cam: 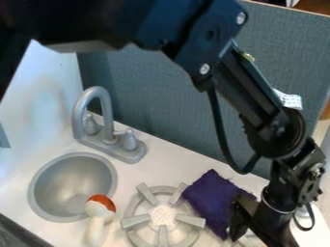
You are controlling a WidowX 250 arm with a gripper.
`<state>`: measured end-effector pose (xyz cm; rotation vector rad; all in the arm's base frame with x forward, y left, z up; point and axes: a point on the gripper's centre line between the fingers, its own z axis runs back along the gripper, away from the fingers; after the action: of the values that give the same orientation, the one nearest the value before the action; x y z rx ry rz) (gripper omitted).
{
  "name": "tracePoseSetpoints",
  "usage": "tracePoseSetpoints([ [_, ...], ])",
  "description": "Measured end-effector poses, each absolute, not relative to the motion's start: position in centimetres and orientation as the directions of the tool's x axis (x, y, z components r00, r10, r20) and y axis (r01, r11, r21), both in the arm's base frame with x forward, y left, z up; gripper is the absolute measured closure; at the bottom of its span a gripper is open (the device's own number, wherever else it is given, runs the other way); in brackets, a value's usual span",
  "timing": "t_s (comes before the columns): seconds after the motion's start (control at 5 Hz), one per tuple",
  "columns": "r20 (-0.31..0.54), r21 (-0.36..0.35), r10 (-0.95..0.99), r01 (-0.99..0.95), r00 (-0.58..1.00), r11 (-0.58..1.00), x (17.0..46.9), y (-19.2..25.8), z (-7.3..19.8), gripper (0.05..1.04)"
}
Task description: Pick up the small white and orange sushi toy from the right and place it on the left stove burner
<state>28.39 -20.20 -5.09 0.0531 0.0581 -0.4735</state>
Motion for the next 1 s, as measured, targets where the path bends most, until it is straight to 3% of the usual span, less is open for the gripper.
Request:
tracePoseSetpoints([
  [1.0, -0.13, 0.011, -0.454, 0.459, 0.882, 0.888, 29.9, -21.9, -8.1, 0.109],
])
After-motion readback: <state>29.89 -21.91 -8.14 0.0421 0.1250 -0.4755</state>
